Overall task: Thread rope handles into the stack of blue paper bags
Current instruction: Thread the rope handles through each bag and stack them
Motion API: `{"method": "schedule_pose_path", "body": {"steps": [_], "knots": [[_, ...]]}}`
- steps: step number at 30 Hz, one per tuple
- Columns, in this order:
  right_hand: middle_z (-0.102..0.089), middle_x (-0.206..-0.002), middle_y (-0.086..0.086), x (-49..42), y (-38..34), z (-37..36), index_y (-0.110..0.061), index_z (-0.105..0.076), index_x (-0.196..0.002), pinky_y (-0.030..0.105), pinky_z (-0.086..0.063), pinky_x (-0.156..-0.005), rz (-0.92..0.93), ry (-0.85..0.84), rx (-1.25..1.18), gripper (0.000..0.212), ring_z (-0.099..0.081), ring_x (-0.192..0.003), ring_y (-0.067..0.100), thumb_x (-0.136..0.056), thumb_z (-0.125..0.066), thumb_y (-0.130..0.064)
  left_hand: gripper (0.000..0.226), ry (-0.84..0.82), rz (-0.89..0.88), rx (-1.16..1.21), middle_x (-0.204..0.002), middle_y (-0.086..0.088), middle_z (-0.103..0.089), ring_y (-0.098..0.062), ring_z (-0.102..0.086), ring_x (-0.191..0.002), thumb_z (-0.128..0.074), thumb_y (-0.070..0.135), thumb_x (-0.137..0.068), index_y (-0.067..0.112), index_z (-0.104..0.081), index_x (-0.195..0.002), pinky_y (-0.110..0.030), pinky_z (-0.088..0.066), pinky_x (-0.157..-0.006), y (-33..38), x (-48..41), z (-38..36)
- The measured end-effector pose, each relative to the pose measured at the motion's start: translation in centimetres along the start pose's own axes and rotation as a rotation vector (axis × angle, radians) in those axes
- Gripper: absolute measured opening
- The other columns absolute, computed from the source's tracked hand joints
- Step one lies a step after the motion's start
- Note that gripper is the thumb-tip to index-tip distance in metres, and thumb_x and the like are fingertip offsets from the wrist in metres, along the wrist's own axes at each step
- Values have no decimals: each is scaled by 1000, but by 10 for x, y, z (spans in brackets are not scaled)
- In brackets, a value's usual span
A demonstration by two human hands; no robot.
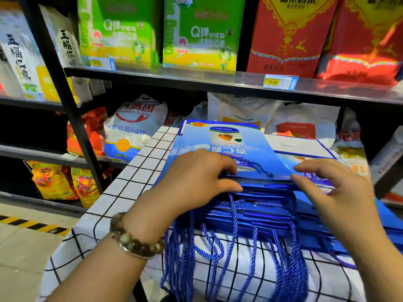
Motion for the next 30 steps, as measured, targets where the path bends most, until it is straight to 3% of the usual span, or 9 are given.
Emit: {"method": "schedule_pose_path", "body": {"steps": [3, 6, 11, 15, 18, 21, 23, 26, 30], "knots": [[-56, -81, -3, 3, -7, 11, -16, -63, -82, 4, -32, -78, 129, 138, 68, 4, -49, -82, 6, -79, -65, -18, 25, 8, -9, 56, -101, 7, -68, -15, -56, -98, -55, 49, -84, 35, -65, -102, -29, -42, -76, -4, -5, 4], [-54, -78, -4, 6, -10, 15, -11, -64, -80, 5, -33, -75, 130, 213, 46, 9, -44, -77, 2, -80, -60, -19, 21, 116, -17, 86, -98, 0, -68, -22, -55, -94, -49, 38, -92, 32, -60, -108, -33, -42, -75, -7, -12, 8], [-64, -83, -11, 5, -10, -6, -31, -60, -82, 1, -36, -72, -78, 16, -97, 9, -54, -77, -3, -79, -66, -25, 20, 282, -45, 129, -62, 9, -50, -15, -40, -63, -48, 29, -94, 25, -62, -107, -29, -25, -61, -9, -16, 11], [-60, -109, -20, 2, -26, -35, -34, -53, -121, 5, -36, -85, -177, -172, -246, 44, -55, -100, -4, -79, -66, -29, 18, 547, -102, 320, -69, 8, -60, -6, -46, -67, -53, 25, -87, 17, -68, -95, -20, -30, -57, 1, -12, 18], [-53, -108, -38, -6, -55, -51, -52, -31, -128, 7, -38, -87, -73, -229, -301, 66, -49, -102, -14, -73, -66, -39, 19, 642, -60, 569, -68, 14, -57, -1, -50, -63, -53, 22, -83, 17, -69, -92, -14, -38, -60, 18, -10, 17], [-32, -149, -10, -13, -69, -60, -36, -9, -145, 25, -35, -105, -28, -223, -293, 93, -34, -134, 5, -68, -60, -44, 10, 709, -5, 887, -76, 10, -63, 3, -57, -68, -54, 17, -85, 20, -63, -88, -12, -44, -66, 28, -8, 15], [-11, -156, -2, -18, -76, -59, -36, 0, -140, 8, -14, -109, 45, -227, -291, 89, -11, -141, 4, -70, -54, -35, 7, 763, 62, 1130, -76, 7, -63, 0, -58, -68, -53, 16, -85, 22, -57, -83, -17, -48, -67, 29, -6, 12], [-17, -153, -2, -26, -80, -51, -28, -19, -142, 0, -6, -103, 165, -273, -152, 75, -13, -137, -2, -76, -54, -33, 10, 815, 227, 1492, -71, 7, -62, -1, -56, -62, -49, 10, -93, 16, -52, -85, -17, -47, -59, 25, 0, 0], [-56, -131, -2, -29, -69, -41, -15, -59, -123, 12, -29, -101, 252, -408, -75, 48, -48, -121, 3, -77, -67, -28, 16, 630, 443, 1799, -70, 2, -65, -4, -62, -58, -42, -4, -93, 9, -52, -93, -20, -53, -54, 31, 19, -23]]}}
Point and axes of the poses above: each hand's wrist, its own x-axis away from the middle knuckle, its own z-axis out of the back of the hand, y = z × x, the point moved 4 cm from there along -x, towards the middle knuckle
